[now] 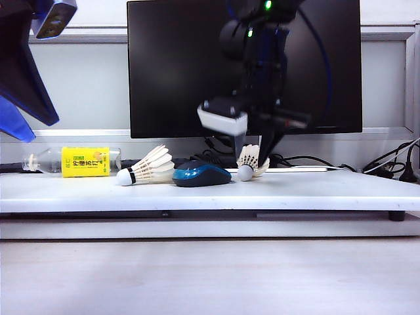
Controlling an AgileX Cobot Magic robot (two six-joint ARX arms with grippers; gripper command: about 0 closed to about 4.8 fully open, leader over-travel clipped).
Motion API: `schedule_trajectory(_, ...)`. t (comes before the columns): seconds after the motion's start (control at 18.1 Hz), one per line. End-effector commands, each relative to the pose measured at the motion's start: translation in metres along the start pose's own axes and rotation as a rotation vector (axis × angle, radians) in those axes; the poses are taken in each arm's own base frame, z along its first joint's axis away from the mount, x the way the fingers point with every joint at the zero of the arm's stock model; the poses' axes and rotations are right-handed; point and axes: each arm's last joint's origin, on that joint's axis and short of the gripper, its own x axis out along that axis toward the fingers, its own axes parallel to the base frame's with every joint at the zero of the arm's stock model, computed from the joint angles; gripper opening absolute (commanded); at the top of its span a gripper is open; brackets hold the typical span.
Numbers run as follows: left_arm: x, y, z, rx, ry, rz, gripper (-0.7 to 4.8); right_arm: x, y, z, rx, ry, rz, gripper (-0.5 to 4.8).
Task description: Stack the badminton balls on the table vertically.
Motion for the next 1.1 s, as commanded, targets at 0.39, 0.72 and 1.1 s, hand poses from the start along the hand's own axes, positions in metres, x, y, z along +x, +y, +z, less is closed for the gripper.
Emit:
schedule_trajectory(0.39,0.000,0.000,0.000,0.006,-0.004,-0.002,3.64,0.010,-0.006,-0.002,-0.007,0.013,-0.041,2.51)
schedule_trajectory(0.72,0.000,0.000,0.000,0.007,-0.005,-0.002,3.64,0.026,-0.008,-0.003,-0.005,0.020,-0.048,2.05)
schedule_trajectory(1.1,0.000,0.000,0.000,0.007,-0.006,-0.002,3.64,0.026,-0.009,-0.008,0.005,0.028,-0.068,1.13)
